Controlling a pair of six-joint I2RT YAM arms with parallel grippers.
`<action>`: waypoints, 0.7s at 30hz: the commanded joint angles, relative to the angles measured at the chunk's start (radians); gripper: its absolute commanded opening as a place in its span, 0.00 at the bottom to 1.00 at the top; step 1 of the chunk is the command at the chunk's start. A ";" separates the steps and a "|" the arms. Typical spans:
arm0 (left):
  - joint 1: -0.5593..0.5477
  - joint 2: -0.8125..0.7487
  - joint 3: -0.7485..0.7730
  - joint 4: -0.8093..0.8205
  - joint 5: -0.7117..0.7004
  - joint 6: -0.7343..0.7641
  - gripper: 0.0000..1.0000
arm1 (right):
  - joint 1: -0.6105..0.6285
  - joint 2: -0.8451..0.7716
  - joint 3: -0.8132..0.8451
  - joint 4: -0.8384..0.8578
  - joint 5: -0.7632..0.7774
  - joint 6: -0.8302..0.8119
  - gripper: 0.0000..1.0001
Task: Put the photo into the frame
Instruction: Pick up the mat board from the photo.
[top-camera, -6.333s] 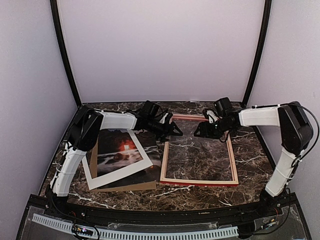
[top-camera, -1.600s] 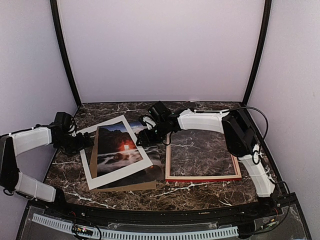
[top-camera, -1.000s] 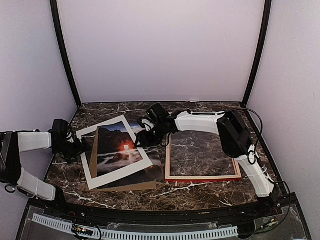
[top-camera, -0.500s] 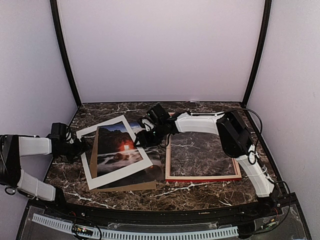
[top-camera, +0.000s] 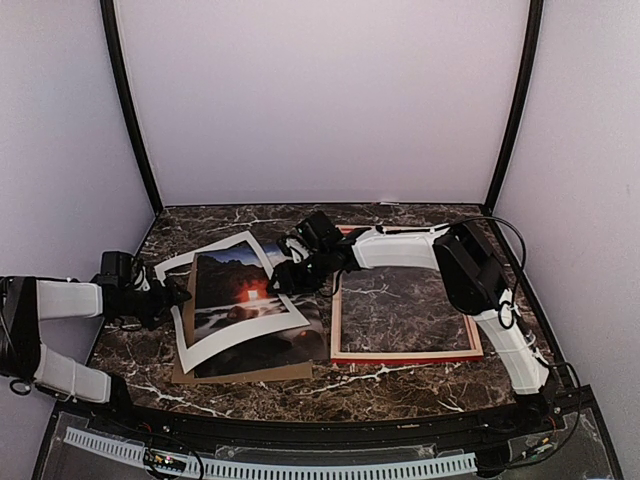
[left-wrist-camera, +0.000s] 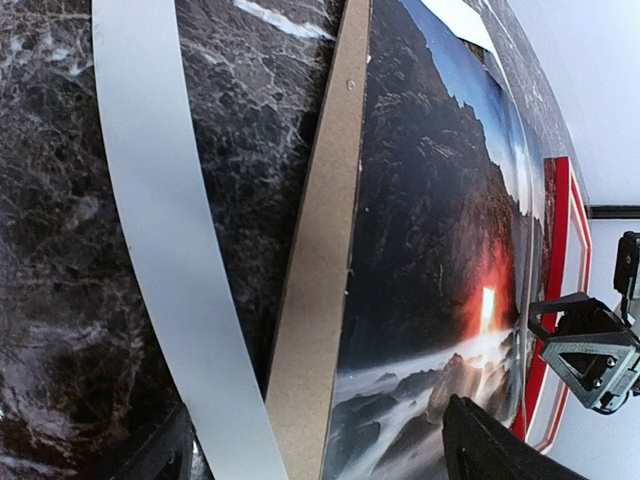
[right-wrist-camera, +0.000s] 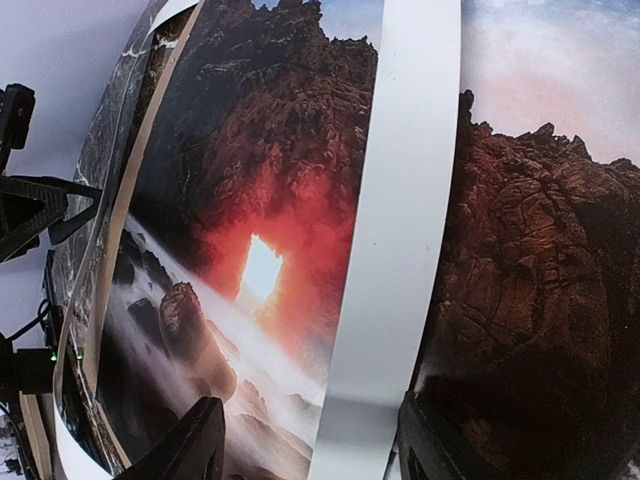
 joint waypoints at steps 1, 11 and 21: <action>-0.004 -0.075 -0.017 -0.016 0.074 -0.011 0.88 | 0.014 0.005 -0.048 -0.062 0.006 0.017 0.60; -0.004 -0.107 -0.012 0.073 0.163 -0.032 0.88 | 0.013 0.001 -0.074 -0.059 0.008 0.015 0.60; -0.005 -0.106 -0.003 0.087 0.175 -0.037 0.74 | 0.014 0.001 -0.071 -0.080 0.029 -0.001 0.60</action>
